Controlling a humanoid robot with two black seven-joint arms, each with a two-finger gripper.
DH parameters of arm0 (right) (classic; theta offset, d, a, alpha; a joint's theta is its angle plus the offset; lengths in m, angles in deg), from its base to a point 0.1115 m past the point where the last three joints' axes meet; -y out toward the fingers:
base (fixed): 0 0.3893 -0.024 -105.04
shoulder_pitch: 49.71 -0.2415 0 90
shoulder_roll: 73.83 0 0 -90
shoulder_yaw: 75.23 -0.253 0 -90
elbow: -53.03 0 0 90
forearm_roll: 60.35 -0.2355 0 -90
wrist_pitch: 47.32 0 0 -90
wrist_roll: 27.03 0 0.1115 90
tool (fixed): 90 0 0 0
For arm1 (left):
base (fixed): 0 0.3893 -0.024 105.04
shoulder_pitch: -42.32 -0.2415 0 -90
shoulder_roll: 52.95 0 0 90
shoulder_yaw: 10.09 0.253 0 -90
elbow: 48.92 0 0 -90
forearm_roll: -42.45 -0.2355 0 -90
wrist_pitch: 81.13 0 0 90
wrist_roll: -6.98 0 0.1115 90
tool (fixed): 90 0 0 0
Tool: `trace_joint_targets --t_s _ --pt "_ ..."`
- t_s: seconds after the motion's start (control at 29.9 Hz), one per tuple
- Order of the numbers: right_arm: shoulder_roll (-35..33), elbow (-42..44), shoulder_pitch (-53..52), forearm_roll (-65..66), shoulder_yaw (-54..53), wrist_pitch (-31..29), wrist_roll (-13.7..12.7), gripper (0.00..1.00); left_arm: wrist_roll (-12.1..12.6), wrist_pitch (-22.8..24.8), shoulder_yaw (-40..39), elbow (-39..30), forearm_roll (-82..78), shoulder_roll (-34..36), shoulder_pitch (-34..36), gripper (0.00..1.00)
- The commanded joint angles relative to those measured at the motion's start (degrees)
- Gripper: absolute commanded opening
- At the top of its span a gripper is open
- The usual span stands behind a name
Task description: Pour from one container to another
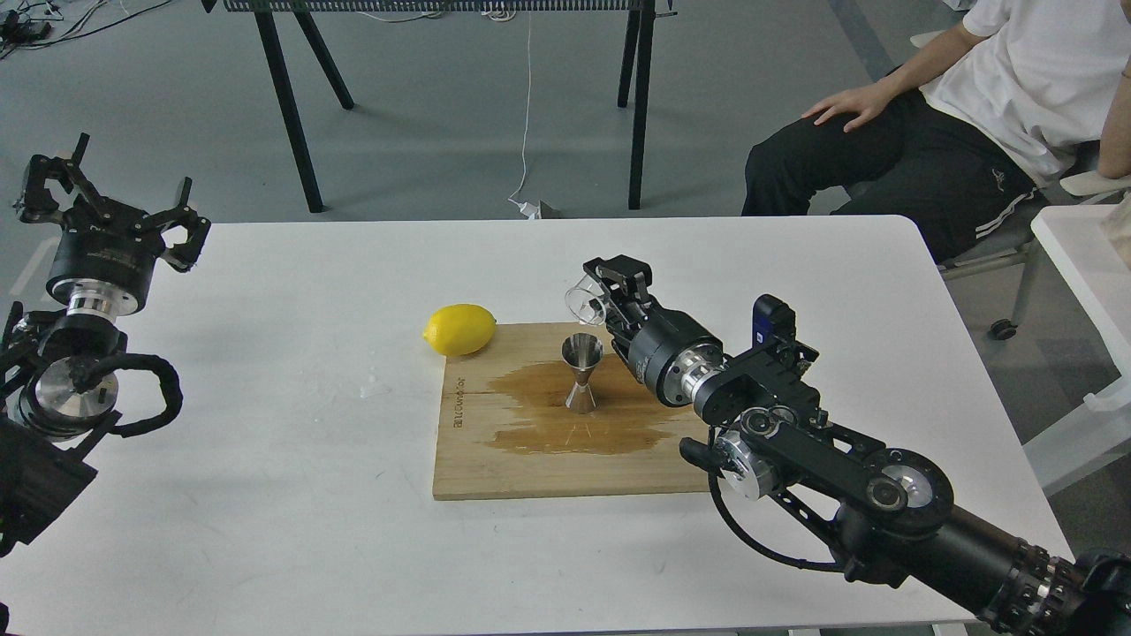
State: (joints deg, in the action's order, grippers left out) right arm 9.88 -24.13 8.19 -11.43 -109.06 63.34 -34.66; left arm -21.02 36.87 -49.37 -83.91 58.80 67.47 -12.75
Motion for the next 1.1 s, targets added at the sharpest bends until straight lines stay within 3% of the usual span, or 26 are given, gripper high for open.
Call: trace_joint_targets --t_s 0.0,1.07 --pt "0.0 0.3 -1.4 0.4 2.0 0.9 0.8 0.32 0.0 0.0 0.0 0.1 0.0 0.0 0.0 1.00" --pt "-2.1 0.9 -3.5 11.4 8.1 1.0 2.9 0.32 0.0 0.0 0.0 0.1 0.0 -0.1 -0.2 1.00"
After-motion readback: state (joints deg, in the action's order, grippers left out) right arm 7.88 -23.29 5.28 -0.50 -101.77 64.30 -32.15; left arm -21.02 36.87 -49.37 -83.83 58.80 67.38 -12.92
